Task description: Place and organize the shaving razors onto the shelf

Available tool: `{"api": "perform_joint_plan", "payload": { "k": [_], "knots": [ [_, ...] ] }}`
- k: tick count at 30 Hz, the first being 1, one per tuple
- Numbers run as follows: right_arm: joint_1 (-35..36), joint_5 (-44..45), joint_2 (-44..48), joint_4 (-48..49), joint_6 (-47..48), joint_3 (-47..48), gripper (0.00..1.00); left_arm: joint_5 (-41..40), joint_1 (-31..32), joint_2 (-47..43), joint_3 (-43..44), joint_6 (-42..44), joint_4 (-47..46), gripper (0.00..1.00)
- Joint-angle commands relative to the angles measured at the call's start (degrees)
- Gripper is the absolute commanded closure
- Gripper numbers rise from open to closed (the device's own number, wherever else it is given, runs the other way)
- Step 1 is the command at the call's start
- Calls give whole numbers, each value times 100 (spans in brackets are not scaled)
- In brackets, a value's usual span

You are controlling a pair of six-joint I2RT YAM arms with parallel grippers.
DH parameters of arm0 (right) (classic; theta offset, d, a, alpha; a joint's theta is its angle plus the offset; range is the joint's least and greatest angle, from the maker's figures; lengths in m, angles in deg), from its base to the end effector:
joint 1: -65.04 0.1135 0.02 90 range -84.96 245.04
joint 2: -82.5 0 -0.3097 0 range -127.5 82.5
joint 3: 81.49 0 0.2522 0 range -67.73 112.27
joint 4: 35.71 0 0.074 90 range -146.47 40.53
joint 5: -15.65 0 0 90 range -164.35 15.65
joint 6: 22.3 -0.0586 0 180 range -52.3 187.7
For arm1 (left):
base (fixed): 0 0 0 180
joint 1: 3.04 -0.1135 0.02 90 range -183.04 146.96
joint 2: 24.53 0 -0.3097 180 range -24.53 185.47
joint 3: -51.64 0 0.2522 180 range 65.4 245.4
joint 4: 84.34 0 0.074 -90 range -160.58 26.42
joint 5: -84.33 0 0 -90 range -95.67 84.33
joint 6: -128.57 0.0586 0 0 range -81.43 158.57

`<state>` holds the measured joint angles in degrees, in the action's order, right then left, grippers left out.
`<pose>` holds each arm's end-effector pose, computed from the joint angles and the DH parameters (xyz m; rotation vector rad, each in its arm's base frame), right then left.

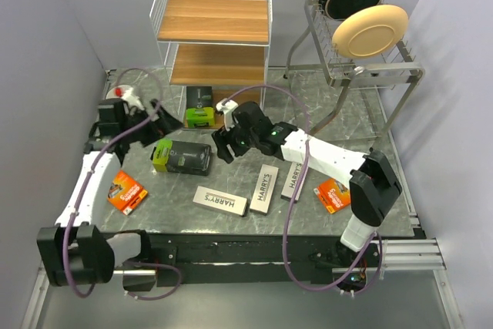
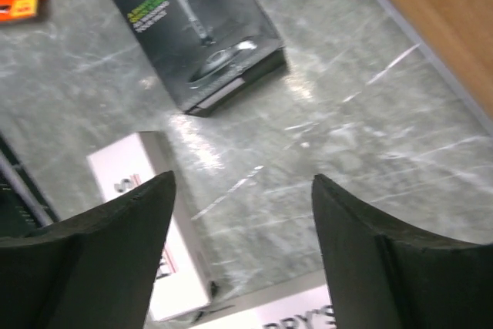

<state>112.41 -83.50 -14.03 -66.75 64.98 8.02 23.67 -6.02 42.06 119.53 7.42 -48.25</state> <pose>0.2704 0.3075 0.3091 -0.9585 2.0977 0.6423 0.2530 -0.0156 0.3321 -0.3559 2.1805 -0.8343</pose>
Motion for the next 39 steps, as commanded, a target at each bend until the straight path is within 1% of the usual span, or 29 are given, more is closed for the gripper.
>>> {"api": "perform_joint_plan", "payload": {
  "k": [1, 3, 5, 7, 8, 12, 14, 16, 17, 18, 21, 22, 24, 27, 30, 31, 32, 35, 39],
  "knots": [
    [79, -149, -181, 180, -641, 46, 19, -508, -501, 284, -68, 303, 186, 3],
    [79, -166, -252, 251, -878, -15, 18, -639, -677, 363, -165, 286, -26, 3],
    [79, -193, -340, 400, -993, -42, 18, -588, -800, 609, -210, 250, -411, 3],
    [79, -263, -471, 471, -1160, -42, 18, -535, -792, 1038, -70, 303, -562, 5],
    [88, -298, -515, 488, -1239, -25, 18, -483, -791, 1180, -43, 295, -798, 6],
    [88, -684, -761, 524, -1292, -16, 19, -307, -792, 1857, 133, 303, -1159, 9],
    [149, -484, -815, 550, -1292, -33, 22, -280, -800, 2200, 230, 338, -1213, 11],
    [167, -325, -876, 655, -1319, -51, 28, -202, -791, 2376, 169, 356, -1362, 13],
    [176, -333, -894, 690, -1327, -51, 33, -149, -791, 2385, 116, 339, -1450, 16],
    [184, -359, -946, 725, -1293, -60, 43, -113, -791, 2403, 11, 295, -1581, 18],
    [254, -841, -1069, 744, -1100, 63, 58, 36, -791, 2464, -60, 285, -1714, 26],
    [289, -1130, -1139, 743, -1021, 150, 59, 54, -791, 2490, -60, 303, -1705, 28],
    [421, -1291, -1253, 665, -809, 265, 65, 28, -800, 2622, 9, 347, -1714, 31],
    [544, -1511, -1394, 708, -712, 388, 66, 36, -800, 2824, 132, 312, -1714, 33],
    [580, -1441, -1517, 761, -783, 388, 68, 45, -809, 3052, 238, 277, -1714, 35],
    [597, -1389, -1544, 770, -800, 414, 70, 45, -809, 3114, 282, 286, -1523, 39],
    [589, -1205, -1562, 770, -826, 432, 74, 54, -809, 3176, 317, 347, -1408, 41],
    [597, -739, -1649, 761, -941, 459, 80, 80, -800, 3194, 283, 505, -1091, 44],
    [597, 139, -1667, 717, -932, 520, 82, 185, -800, 2809, -94, 541, -828, 47]
  ]
}}
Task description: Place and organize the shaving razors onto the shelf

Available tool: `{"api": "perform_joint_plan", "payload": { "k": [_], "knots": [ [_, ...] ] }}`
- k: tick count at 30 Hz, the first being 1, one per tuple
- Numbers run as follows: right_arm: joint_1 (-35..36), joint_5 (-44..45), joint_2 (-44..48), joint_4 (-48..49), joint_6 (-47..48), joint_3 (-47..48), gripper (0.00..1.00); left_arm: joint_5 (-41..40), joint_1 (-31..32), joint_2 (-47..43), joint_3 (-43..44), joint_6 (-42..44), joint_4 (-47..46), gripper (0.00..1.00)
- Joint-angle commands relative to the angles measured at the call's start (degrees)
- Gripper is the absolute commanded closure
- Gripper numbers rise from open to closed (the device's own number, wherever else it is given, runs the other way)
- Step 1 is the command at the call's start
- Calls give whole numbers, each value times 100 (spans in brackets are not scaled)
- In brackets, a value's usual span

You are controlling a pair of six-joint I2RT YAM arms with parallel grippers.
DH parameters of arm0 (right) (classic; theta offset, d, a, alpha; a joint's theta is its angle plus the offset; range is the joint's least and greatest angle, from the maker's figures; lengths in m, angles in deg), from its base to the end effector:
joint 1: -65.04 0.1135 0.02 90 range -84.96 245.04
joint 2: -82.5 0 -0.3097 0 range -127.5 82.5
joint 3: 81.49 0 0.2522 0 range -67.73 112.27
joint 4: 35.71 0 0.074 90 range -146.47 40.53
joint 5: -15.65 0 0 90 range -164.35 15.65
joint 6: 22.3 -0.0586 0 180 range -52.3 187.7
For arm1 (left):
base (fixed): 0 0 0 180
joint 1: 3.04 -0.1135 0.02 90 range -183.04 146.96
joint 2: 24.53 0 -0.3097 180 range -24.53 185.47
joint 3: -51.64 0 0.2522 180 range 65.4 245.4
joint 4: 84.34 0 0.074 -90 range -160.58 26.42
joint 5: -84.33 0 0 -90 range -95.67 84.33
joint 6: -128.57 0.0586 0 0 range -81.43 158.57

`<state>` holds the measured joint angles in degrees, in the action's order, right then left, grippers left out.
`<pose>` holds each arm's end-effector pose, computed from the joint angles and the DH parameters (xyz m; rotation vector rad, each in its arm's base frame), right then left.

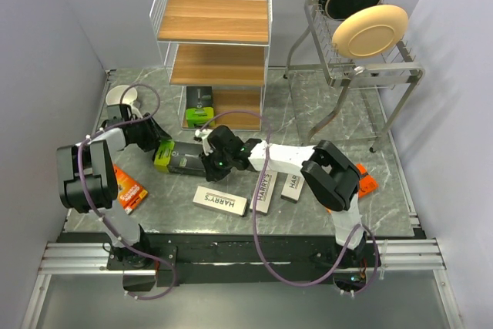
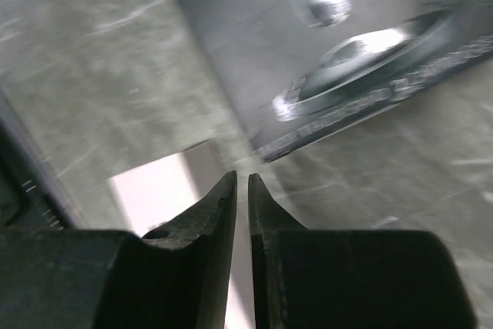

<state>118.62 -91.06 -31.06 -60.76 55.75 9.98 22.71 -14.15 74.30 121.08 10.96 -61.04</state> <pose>0.2631 0.3850 0.2072 -1.0365 2.3156 0.8508 0.3619 0.0427 0.1959 -0.6201 2.4011 -0.7380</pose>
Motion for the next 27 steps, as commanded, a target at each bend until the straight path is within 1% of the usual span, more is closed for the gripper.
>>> {"api": "perform_joint_plan", "payload": {
  "k": [1, 4, 9, 12, 14, 15, 16, 17, 21, 24, 27],
  "knots": [
    [-23, 1063, 53, 101, 86, 367, 82, 325, 13, -504, -338, 169, 487, 47],
    [-49, 1633, 176, 66, 314, 376, 84, 449, 30, -899, -733, 134, 557, 48],
    [-225, 1899, 544, 56, 789, 69, 86, 563, 241, -1522, -1348, 28, 505, 49],
    [-418, 2014, 799, 92, 922, -273, 85, 607, 618, -1901, -1630, -208, 330, 45],
    [-532, 2040, 975, 118, 1001, -528, 85, 511, 1013, -2182, -1779, -305, 198, 41],
    [-629, 2058, 1037, 136, 1027, -651, 86, 519, 1076, -2244, -1815, -306, 163, 40],
    [-665, 2058, 1090, 144, 1088, -713, 86, 511, 1390, -2297, -1833, -314, 136, 37],
    [-700, 2040, 1195, 145, 1106, -775, 85, 467, 1471, -2367, -1868, -315, 127, 37],
    [-805, 1918, 1555, 144, 1063, -1082, 85, 247, 1525, -2351, -1754, -210, 355, 33],
    [-805, 1830, 1898, 118, 914, -1310, 82, 317, 1542, -2271, -1701, -191, 347, 32],
    [-805, 1847, 2267, 22, 869, -1539, 75, 177, 1726, -2219, -1683, -183, 303, 33]
  ]
}}
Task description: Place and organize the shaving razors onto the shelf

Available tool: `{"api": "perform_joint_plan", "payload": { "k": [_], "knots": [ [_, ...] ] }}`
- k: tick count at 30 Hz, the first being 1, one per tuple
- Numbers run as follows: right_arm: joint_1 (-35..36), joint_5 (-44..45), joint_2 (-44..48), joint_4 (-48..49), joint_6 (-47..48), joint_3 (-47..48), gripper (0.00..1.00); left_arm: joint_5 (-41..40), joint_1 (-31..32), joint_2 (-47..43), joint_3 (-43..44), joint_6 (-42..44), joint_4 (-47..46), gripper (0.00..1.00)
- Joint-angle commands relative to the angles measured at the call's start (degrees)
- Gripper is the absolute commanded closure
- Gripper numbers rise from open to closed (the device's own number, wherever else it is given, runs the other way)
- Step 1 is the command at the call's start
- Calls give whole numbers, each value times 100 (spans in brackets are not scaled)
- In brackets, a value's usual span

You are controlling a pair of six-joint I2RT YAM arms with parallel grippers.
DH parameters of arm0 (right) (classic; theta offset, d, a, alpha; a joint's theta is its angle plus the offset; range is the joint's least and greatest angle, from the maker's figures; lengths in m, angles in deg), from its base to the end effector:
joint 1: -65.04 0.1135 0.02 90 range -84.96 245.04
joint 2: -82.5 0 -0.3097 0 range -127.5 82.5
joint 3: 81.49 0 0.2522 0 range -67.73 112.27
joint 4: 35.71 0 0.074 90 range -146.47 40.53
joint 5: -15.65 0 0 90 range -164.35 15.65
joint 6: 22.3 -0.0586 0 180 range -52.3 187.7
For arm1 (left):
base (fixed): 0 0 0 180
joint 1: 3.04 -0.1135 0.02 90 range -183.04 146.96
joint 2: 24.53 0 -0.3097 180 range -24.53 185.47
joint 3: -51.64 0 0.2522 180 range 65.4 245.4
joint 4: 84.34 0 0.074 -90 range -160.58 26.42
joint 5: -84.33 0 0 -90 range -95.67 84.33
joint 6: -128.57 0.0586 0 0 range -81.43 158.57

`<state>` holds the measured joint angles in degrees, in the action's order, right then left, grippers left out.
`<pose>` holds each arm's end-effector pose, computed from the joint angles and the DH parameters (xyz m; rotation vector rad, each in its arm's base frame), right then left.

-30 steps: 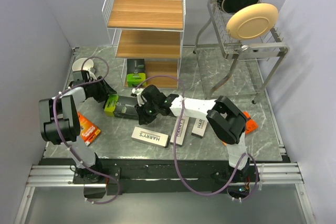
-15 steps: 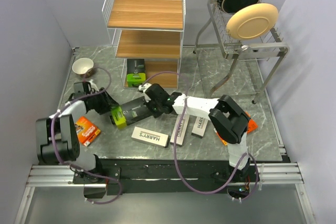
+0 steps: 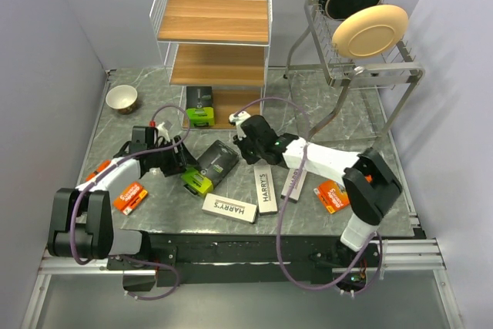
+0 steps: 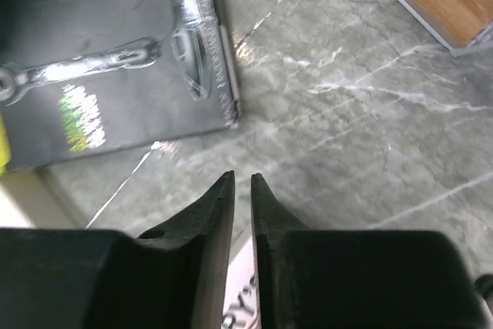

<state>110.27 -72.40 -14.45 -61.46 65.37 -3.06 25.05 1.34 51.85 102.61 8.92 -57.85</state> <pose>0.2772 0.2766 0.2483 -0.8519 2.2148 0.3665 0.2486 -0.0491 0.2084 -0.3168 2.5020 -0.9132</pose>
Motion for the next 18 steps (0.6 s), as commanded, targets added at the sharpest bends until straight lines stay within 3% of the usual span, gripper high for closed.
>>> {"api": "perform_joint_plan", "payload": {
  "k": [1, 6, 13, 17, 18],
  "knots": [
    [29, -20, 702, 57, -92, -305, 67, -92, 229, 35, 172, 38, -25, 35],
    [-111, -387, 1301, -58, -460, -779, 46, -663, 388, 245, 269, -40, 203, 45],
    [-295, -1196, 1301, 240, -1163, -798, 20, -506, 388, 799, 235, -250, 90, 66],
    [-690, -2196, 985, 600, -2252, -806, 11, -165, 318, 598, -415, -874, -479, 76],
    [-865, -2347, 959, 688, -2716, -858, 10, -119, 292, 537, -547, -1163, -578, 83]
  ]
}}
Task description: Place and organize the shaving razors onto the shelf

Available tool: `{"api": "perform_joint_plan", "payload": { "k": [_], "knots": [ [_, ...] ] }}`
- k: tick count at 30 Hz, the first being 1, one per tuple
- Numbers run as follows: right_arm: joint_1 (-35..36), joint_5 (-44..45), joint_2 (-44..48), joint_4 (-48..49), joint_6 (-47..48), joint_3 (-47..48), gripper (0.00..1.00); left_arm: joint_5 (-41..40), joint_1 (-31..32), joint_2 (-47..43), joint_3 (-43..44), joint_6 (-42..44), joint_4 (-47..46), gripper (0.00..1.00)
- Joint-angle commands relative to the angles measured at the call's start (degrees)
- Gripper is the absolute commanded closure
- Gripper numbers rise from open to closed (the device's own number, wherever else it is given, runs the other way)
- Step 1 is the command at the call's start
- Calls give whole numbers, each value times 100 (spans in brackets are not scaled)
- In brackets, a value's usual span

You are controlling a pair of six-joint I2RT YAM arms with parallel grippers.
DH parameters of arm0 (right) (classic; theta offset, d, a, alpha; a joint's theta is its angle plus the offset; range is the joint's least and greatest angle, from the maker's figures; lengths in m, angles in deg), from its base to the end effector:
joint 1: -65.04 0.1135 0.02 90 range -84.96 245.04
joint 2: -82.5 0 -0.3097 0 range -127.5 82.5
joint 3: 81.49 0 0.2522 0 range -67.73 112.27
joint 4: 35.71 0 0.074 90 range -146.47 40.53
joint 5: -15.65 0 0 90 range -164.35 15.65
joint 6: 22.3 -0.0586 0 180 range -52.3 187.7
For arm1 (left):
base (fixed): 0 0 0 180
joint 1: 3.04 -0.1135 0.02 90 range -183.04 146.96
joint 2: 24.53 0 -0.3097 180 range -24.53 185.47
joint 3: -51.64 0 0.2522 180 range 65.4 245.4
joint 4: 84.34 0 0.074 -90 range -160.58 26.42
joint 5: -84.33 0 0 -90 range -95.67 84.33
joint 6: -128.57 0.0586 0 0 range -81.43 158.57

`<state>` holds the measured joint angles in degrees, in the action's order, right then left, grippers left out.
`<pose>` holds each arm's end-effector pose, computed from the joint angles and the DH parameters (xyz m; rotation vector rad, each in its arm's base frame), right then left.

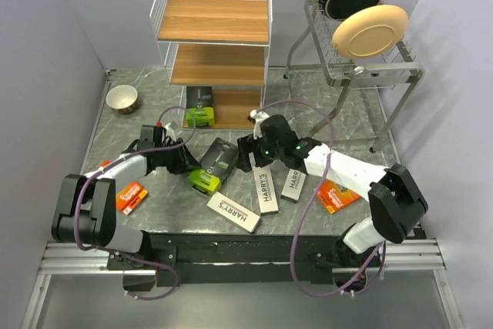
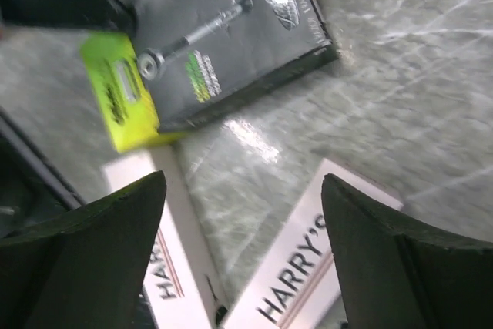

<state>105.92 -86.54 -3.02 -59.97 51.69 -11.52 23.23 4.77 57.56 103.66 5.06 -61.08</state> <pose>0.2487 0.2316 0.2706 -0.6237 2.2802 0.7483 0.2641 -0.0648 0.1934 -0.3572 2.5520 -0.9193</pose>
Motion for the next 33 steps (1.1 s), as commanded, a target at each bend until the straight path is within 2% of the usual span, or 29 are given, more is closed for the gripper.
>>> {"api": "perform_joint_plan", "payload": {
  "k": [1, 6, 9, 11, 19, 23, 29, 33],
  "knots": [
    [-502, -1083, -254, 627, -1517, -83, 9, 115, -61, -165, -897, -910, -360, 84],
    [-625, -1706, -518, 1250, -2134, -513, 9, 168, -104, -70, -1198, -1289, -660, 86],
    [-599, -1866, -764, 1586, -2345, -672, 10, 63, -175, 193, -1119, -1263, -555, 92],
    [-555, -1928, -852, 1796, -2415, -716, 9, -165, -219, 343, -979, -1201, -379, 92],
    [-178, -2112, -1634, 1790, -2662, 107, 9, -657, -588, 133, -1093, -990, 210, 92],
    [25, -2051, -1960, 1472, -2521, 531, 9, -702, -597, -34, -1216, -955, 132, 91],
    [86, -1981, -2083, 1709, -2837, 532, 9, -501, -579, -105, -1154, -981, -18, 90],
    [148, -2068, -2101, 1850, -2855, 514, 21, -211, -386, -140, -1128, -1130, -219, 88]
  ]
}}
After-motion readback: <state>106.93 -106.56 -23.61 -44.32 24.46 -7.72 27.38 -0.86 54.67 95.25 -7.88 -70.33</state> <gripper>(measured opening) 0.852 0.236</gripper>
